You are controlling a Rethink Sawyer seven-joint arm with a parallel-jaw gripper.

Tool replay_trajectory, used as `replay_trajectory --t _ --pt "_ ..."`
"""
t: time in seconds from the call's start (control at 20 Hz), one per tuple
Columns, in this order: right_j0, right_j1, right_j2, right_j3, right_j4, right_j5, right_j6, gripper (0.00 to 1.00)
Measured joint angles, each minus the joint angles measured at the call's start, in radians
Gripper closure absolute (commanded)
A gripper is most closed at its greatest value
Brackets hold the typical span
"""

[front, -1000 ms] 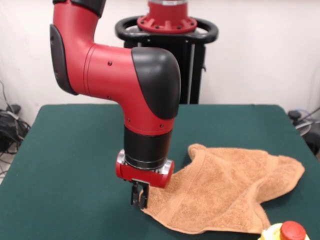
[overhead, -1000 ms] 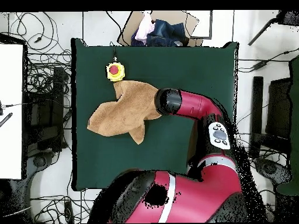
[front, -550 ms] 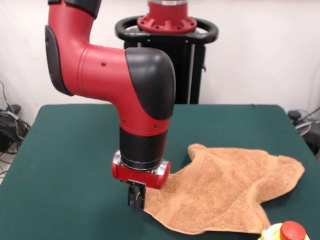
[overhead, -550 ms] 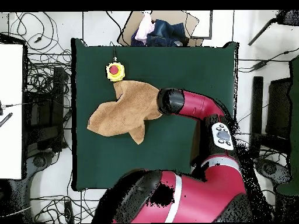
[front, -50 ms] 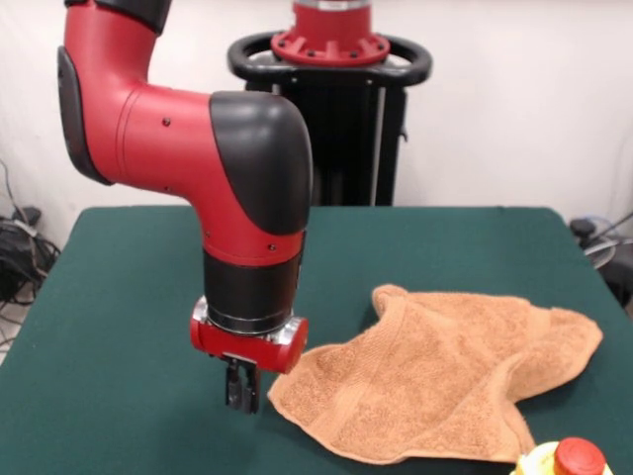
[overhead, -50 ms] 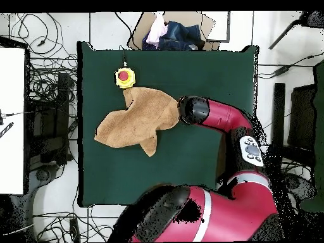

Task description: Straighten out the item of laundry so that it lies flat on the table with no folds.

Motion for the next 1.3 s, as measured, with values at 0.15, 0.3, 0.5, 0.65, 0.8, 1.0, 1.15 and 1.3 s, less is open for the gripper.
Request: replay_trajectory --t 0.15,0.3,0.5,0.65,0.8,1.0,1.15,1.3 --pt "-0.011 -0.005 0.009 -0.001 -0.001 0.0 0.0 1.0" --pt "-0.026 -0.005 0.024 -0.003 -0.014 0.0 0.0 1.0" --pt "-0.043 -0.004 0.033 -0.008 -0.037 0.0 0.0 1.0" --pt "-0.053 -0.003 0.033 -0.012 -0.049 0.0 0.0 1.0" --pt "-0.062 -0.003 0.034 -0.015 -0.061 0.0 0.0 1.0" --pt "-0.07 -0.003 0.038 -0.02 -0.078 0.0 0.0 1.0" --pt "-0.072 -0.003 0.042 -0.022 -0.083 0.0 0.0 1.0" --pt "-0.072 -0.003 0.048 -0.022 -0.085 0.0 0.0 1.0"
